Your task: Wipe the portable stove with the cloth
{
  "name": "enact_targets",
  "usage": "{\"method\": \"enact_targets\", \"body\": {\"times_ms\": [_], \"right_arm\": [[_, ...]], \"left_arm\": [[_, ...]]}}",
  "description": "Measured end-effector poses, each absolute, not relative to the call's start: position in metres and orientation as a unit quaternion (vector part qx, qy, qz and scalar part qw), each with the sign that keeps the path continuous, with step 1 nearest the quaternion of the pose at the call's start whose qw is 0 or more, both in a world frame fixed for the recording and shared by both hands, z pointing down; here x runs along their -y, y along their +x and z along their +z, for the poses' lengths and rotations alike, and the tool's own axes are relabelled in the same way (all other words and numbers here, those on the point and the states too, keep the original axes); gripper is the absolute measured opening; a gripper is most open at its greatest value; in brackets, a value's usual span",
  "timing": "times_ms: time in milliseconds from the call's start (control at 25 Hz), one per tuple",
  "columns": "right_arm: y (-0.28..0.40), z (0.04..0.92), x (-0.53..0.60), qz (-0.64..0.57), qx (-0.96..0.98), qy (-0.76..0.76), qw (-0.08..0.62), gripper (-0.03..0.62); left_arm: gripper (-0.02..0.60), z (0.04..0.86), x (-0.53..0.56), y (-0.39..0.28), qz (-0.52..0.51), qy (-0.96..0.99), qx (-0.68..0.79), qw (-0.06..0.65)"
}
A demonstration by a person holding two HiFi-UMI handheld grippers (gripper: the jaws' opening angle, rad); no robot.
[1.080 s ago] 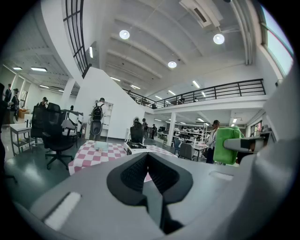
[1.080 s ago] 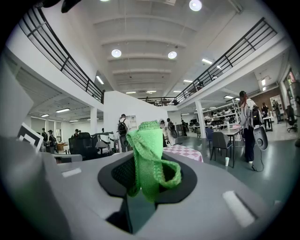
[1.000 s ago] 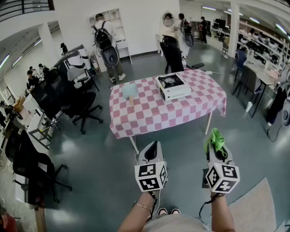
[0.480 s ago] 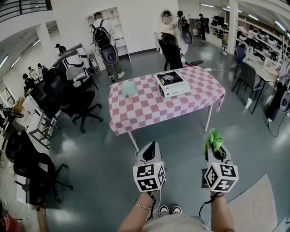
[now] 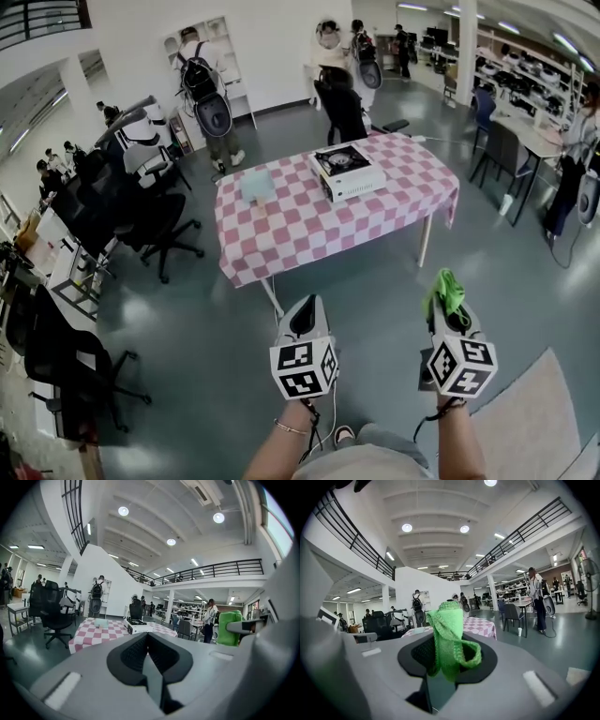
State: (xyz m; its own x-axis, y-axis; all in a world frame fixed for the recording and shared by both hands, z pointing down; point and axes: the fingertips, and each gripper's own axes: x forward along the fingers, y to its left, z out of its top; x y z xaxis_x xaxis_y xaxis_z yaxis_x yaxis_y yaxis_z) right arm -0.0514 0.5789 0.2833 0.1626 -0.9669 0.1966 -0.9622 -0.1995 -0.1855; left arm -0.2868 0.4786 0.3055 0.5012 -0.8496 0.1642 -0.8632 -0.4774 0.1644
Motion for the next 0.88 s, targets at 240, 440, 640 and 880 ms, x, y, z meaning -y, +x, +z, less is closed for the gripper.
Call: {"method": "enact_targets", "body": {"times_ms": [240, 440, 640, 880], "right_arm": [[-0.05, 0.29, -0.568, -0.144, -0.621, -0.77, -0.001, 0.109], [-0.043, 0.293, -0.547, -0.14, -0.618, -0.773, -0.008, 0.109], [-0.018, 0.29, -0.513, -0.134, -0.616, -0.776, -0.006, 0.109], [0.02, 0.284, -0.455, -0.129, -0.625, -0.77, -0.006, 0.108]], "left_arm": [[0.0, 0.315, -0.463, -0.29, 0.041, 0.86, 0.494, 0.12], [0.0, 0.319, -0.437, -0.283, 0.038, 0.86, 0.492, 0.127], [0.0, 0.319, -0.402, -0.261, 0.035, 0.861, 0.492, 0.127], [0.0, 0.315, -0.345, -0.223, 0.031, 0.856, 0.5, 0.128]]}}
